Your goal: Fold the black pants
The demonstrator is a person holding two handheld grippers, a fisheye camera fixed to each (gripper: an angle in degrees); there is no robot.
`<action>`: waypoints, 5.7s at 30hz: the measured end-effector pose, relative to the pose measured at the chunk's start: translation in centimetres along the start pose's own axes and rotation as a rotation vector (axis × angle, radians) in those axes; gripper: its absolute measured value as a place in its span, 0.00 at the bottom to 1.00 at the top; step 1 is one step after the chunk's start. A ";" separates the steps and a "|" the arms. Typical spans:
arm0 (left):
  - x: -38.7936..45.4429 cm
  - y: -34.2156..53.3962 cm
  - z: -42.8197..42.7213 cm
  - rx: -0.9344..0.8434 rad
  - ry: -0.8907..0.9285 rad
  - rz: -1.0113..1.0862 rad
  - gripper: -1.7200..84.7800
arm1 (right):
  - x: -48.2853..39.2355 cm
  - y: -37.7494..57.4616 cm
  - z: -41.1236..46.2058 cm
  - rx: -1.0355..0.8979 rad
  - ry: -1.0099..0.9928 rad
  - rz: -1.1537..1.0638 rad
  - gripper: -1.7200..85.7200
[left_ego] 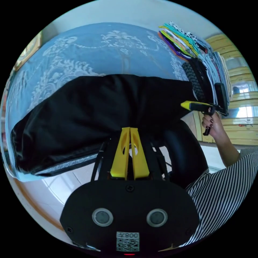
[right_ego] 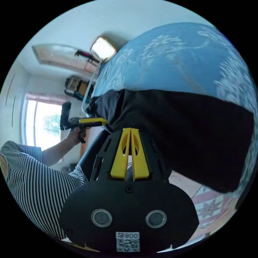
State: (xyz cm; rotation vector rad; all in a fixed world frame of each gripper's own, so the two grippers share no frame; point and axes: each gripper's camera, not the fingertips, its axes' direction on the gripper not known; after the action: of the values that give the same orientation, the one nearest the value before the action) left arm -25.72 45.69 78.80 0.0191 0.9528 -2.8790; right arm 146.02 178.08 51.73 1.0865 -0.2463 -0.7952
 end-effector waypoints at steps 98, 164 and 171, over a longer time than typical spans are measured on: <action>-50.1 6.2 -29.7 0.232 -0.133 -0.096 0.06 | -9.2 -57.2 51.9 -0.298 -0.277 -0.145 0.02; -48.4 24.7 -29.2 0.231 0.064 -0.260 0.06 | -36.1 -40.0 18.4 -0.229 0.276 -0.423 0.06; -49.5 29.4 -25.5 0.132 0.101 -0.325 0.09 | -46.8 -36.8 24.1 -0.378 0.350 -0.591 0.08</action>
State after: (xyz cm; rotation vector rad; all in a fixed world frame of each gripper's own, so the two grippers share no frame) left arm 26.04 42.35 43.09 0.0222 0.8492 -3.2653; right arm 83.13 184.96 40.36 0.9196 0.5286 -1.0995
